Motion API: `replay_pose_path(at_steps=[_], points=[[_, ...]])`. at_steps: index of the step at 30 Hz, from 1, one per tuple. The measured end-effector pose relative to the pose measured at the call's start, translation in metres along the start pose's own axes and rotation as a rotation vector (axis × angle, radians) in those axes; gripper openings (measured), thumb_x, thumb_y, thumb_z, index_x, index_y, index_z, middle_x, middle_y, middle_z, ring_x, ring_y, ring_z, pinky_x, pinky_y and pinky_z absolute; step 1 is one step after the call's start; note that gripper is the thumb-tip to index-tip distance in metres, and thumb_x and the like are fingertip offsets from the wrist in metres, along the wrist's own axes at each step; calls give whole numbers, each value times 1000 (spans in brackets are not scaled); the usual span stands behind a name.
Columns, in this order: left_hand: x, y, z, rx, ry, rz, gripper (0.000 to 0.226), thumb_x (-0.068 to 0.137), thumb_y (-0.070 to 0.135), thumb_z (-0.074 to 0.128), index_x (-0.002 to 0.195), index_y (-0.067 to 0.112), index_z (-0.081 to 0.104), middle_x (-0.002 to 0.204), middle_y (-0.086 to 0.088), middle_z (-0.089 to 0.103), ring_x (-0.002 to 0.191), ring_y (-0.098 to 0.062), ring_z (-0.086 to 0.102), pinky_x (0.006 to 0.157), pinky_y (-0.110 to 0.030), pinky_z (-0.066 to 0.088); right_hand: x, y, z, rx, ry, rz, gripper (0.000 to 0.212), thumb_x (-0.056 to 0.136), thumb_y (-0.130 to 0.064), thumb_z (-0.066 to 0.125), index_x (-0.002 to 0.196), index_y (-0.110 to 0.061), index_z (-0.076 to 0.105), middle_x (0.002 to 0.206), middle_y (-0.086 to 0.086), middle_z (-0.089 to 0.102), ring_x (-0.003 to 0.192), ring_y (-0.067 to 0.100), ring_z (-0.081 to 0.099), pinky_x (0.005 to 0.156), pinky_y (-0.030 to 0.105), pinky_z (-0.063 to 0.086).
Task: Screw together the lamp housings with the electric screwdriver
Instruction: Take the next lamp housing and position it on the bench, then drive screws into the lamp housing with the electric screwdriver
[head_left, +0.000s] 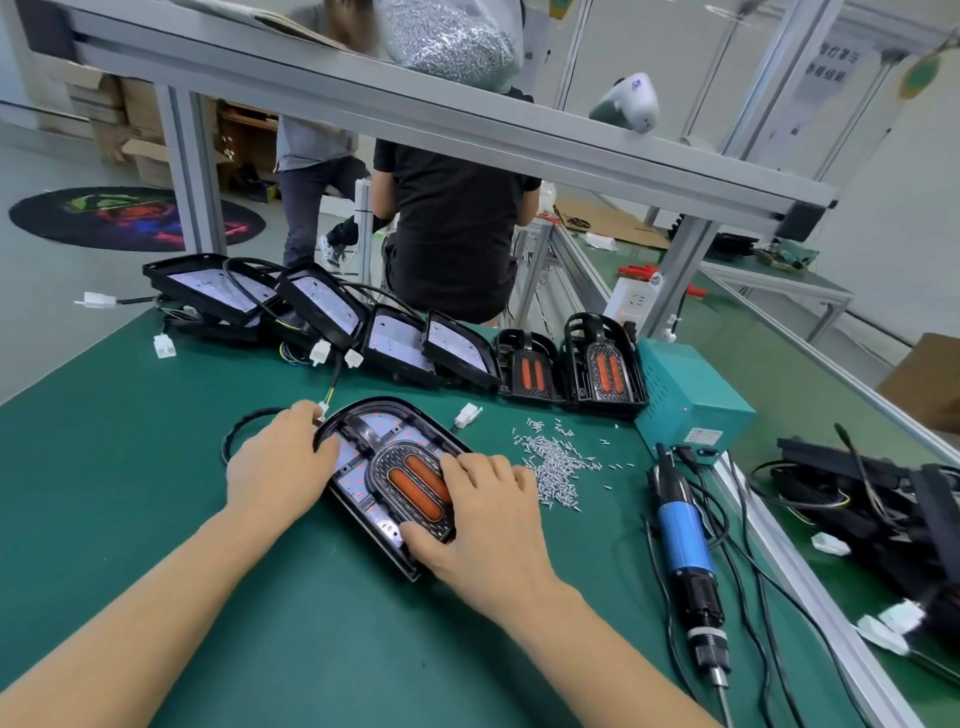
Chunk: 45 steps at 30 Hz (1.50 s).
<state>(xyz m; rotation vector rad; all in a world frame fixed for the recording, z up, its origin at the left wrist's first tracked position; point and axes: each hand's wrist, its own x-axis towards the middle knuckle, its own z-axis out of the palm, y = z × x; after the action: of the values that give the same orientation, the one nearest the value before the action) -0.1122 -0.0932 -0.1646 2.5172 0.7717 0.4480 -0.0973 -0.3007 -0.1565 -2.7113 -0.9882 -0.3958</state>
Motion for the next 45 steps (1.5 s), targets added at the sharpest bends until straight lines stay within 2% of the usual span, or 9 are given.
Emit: replay_pose_path(at_steps=[6, 9, 13, 19, 24, 29, 32, 40, 45], points=[[8, -2, -2, -2, -90, 83, 35, 91, 23, 52, 126, 20, 53, 119, -6, 62, 102, -31, 57, 80, -37, 45, -13, 18, -19, 256, 85, 22, 51, 88, -48, 52, 132, -23, 57, 128, -5, 52, 121, 14, 43, 102, 22, 17], [15, 0, -7, 38, -132, 81, 28, 89, 23, 55, 116, 21, 59, 108, -4, 65, 92, -27, 56, 75, -34, 44, -22, 53, -32, 241, 91, 186, 47, 94, -32, 58, 139, -20, 52, 134, -3, 49, 127, 14, 40, 103, 21, 24], [24, 9, -21, 66, -119, 68, 38, 84, 21, 60, 122, 20, 59, 118, -4, 61, 108, -29, 56, 88, -36, 45, -39, 109, -52, 102, 24, 546, 53, 95, -28, 56, 144, -14, 42, 136, 6, 46, 126, 22, 42, 99, 31, 35], [9, 73, -33, -130, 88, 417, 15, 81, 16, 62, 93, 21, 70, 91, 4, 64, 91, -21, 57, 75, -33, 46, -62, 150, -56, -44, -167, 842, 31, 91, -35, 55, 107, -10, 50, 109, 9, 50, 99, 29, 48, 75, 34, 43], [-7, 148, 0, 112, -87, 675, 16, 85, 20, 55, 82, 25, 70, 84, 8, 70, 88, -18, 60, 81, -32, 36, -61, 151, -48, -11, -182, 891, 36, 92, -35, 53, 113, -6, 52, 111, 10, 44, 93, 31, 57, 75, 33, 47], [-13, 178, 41, 521, -335, 637, 26, 77, 5, 53, 59, 16, 38, 57, 1, 40, 58, -20, 37, 89, -40, 26, -63, 148, -47, -93, -197, 877, 40, 95, -44, 49, 119, -12, 46, 113, 7, 43, 83, 26, 53, 67, 31, 44], [-13, 178, 52, 625, -431, 631, 34, 76, 13, 65, 61, 17, 35, 56, 3, 39, 56, -17, 37, 99, -44, 22, -66, 147, -45, -143, -208, 868, 46, 95, -49, 46, 127, -17, 40, 110, 5, 46, 78, 23, 49, 63, 29, 39], [-22, 167, 68, 579, -316, 659, 32, 79, -4, 42, 58, 16, 29, 53, 1, 32, 50, -16, 30, 113, -46, 16, -62, 144, -41, -201, -218, 854, 56, 96, -49, 46, 139, -17, 30, 119, 6, 52, 84, 23, 53, 61, 28, 37], [-21, 168, 68, 552, -328, 640, 30, 80, -3, 44, 59, 16, 33, 56, 1, 37, 55, -17, 34, 104, -43, 24, -65, 148, -37, -154, -193, 857, 60, 95, -48, 46, 142, -17, 27, 121, 7, 51, 85, 24, 52, 64, 29, 37]])
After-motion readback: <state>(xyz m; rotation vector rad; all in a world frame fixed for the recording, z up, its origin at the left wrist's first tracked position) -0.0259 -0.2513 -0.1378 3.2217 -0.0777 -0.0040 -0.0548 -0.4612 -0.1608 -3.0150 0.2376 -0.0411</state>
